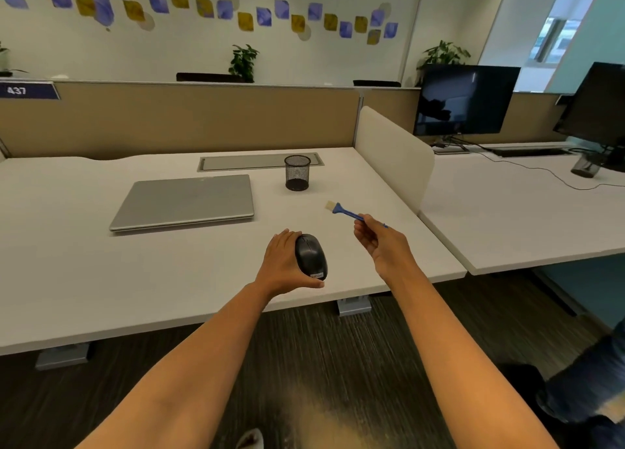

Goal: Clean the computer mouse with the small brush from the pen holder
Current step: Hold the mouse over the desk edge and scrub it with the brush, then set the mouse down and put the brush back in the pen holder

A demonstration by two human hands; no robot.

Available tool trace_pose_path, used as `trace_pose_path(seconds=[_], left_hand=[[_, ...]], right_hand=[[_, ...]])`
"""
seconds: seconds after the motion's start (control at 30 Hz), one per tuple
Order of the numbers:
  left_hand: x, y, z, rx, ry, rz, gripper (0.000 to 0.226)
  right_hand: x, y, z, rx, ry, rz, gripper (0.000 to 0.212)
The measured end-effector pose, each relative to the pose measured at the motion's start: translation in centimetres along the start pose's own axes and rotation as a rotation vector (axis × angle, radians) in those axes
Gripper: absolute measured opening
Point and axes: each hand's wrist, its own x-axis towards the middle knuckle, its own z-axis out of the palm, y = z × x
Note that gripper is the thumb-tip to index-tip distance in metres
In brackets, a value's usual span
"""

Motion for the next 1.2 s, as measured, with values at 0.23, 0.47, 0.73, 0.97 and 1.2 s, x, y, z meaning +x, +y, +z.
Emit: trace_pose_path(seconds=[0.23,0.47,0.73,0.97,1.2], left_hand=[[5.5,-4.1,0.0,-0.028,-0.01,-0.004,0.097],[11.8,-9.0,0.0,-0.07,-0.046,-0.053,0.096],[17.9,-14.2,1.0,-0.103,-0.117,-0.081,0.097],[21.2,-17.2,2.3,-0.15,-0.156,-0.094,0.092],[22.8,-18.7,2.8,-0.157,-0.184,-0.106,0.096]], right_hand=[[5.8,0.6,3.5,0.114,0.038,0.031,0.011],[13.2,1.4,7.8,0.116,0.095,0.066,0.01],[21.2,2.9,11.6,0.117,0.158,0.076,0.01],[26.0,4.1,13.4,0.12,0.188,0.09,0.014],[28.3,4.8,14.6,0.099,0.198,0.097,0.025]])
